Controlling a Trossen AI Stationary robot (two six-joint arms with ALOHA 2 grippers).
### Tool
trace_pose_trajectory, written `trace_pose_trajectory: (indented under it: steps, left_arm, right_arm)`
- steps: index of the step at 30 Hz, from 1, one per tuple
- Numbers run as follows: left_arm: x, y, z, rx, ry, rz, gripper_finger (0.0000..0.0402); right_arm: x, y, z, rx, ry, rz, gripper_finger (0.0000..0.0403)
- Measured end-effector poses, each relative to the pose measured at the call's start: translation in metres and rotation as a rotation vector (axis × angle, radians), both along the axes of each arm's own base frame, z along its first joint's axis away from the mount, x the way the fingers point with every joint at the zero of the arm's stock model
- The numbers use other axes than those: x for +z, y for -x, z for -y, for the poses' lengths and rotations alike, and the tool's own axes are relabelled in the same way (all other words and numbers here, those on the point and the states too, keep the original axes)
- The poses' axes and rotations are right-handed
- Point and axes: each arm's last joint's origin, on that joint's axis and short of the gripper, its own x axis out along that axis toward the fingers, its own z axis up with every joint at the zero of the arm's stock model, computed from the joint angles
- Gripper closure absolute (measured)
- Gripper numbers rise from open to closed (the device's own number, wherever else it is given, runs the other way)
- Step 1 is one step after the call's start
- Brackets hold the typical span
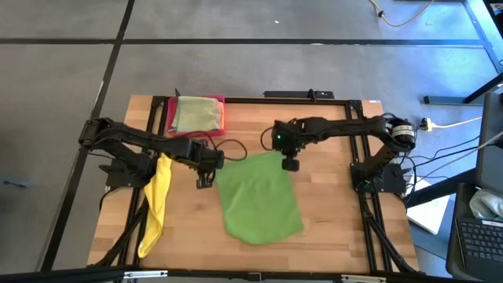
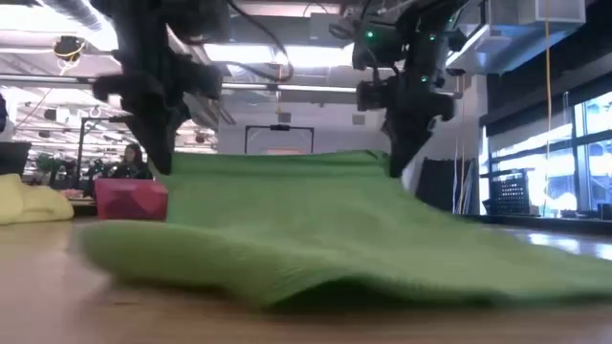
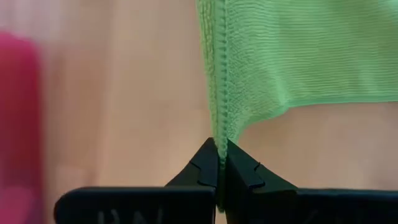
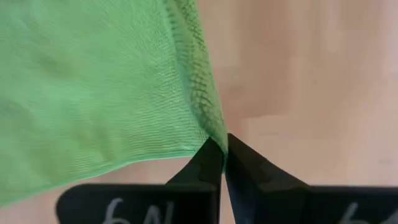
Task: Fold microfiber towels
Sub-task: Fold the green microfiber towel
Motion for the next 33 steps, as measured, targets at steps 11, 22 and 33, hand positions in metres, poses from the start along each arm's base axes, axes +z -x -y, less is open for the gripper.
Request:
trace_pose_trajectory:
  steps: [11, 22, 33]
  left_arm:
    - [0.014, 0.0, -0.058, 0.154, -0.056, 0.022, 0.0401]
    - [0.057, -0.01, -0.061, 0.219, -0.07, 0.076, 0.0401]
    - [0.104, -0.017, -0.048, 0.259, -0.229, 0.158, 0.0401]
  right_arm:
    - [0.017, -0.003, 0.052, -0.058, 0.058, 0.155, 0.0382]
    - [0.018, 0.009, 0.062, -0.027, 0.128, 0.069, 0.0397]
    - [0.07, 0.023, 0.065, -0.121, 0.39, 0.255, 0.0397]
